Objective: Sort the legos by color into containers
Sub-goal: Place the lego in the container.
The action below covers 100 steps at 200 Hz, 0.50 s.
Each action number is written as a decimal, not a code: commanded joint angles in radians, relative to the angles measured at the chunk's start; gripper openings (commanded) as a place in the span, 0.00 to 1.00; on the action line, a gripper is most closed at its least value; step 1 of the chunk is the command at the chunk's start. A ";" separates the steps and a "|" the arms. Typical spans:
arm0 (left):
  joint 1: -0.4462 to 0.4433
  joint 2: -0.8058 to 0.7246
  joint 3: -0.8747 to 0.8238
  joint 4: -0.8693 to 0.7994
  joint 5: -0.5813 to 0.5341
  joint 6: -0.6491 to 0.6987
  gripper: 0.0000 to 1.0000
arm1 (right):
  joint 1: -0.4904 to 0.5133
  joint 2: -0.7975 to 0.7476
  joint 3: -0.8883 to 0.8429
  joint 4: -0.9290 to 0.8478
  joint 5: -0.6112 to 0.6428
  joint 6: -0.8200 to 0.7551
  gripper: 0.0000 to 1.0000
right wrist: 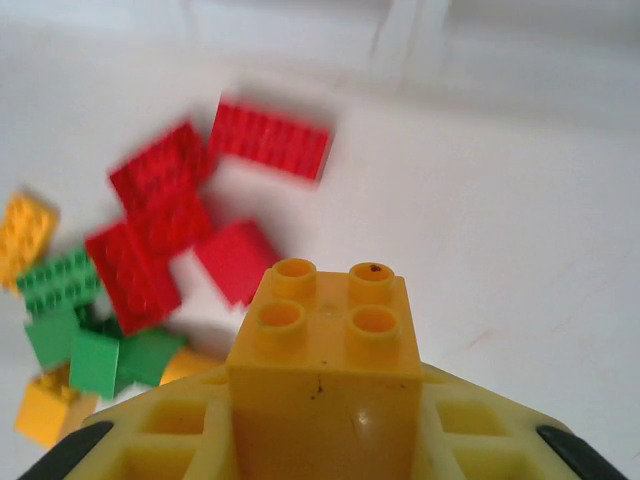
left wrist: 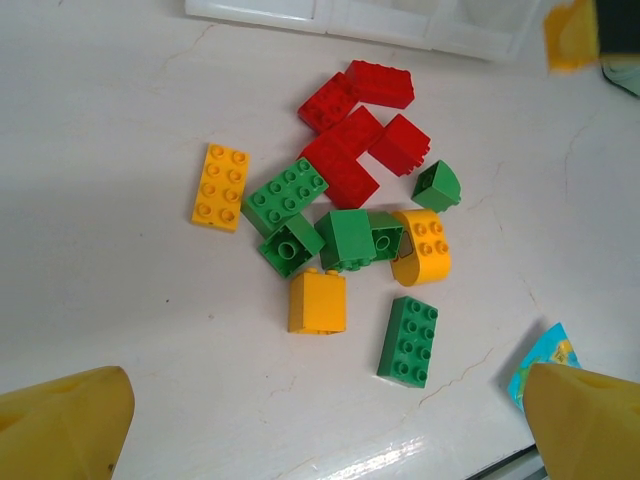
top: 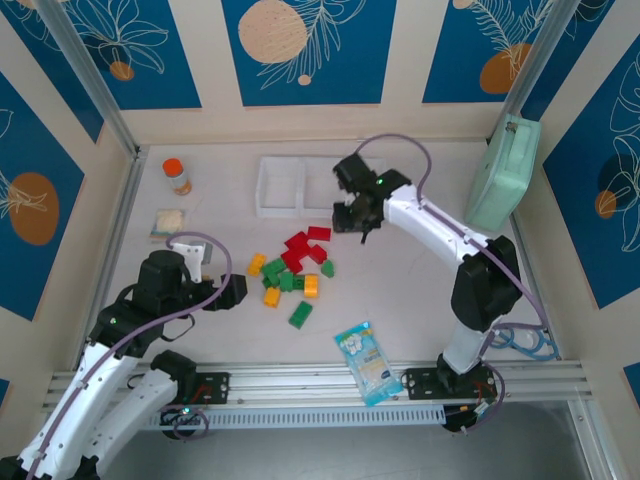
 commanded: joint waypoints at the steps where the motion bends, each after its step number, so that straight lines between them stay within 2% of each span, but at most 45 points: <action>1: -0.006 -0.019 -0.015 0.016 0.025 0.028 0.99 | -0.095 0.117 0.124 -0.046 -0.003 -0.112 0.25; 41: -0.009 -0.016 -0.015 0.012 0.032 0.021 0.99 | -0.194 0.346 0.372 -0.054 -0.044 -0.180 0.24; 71: -0.008 -0.004 -0.013 0.010 0.031 0.018 0.99 | -0.215 0.508 0.550 -0.089 -0.039 -0.214 0.24; 100: -0.009 0.002 -0.010 0.006 0.036 0.016 0.99 | -0.218 0.603 0.667 -0.123 -0.030 -0.213 0.25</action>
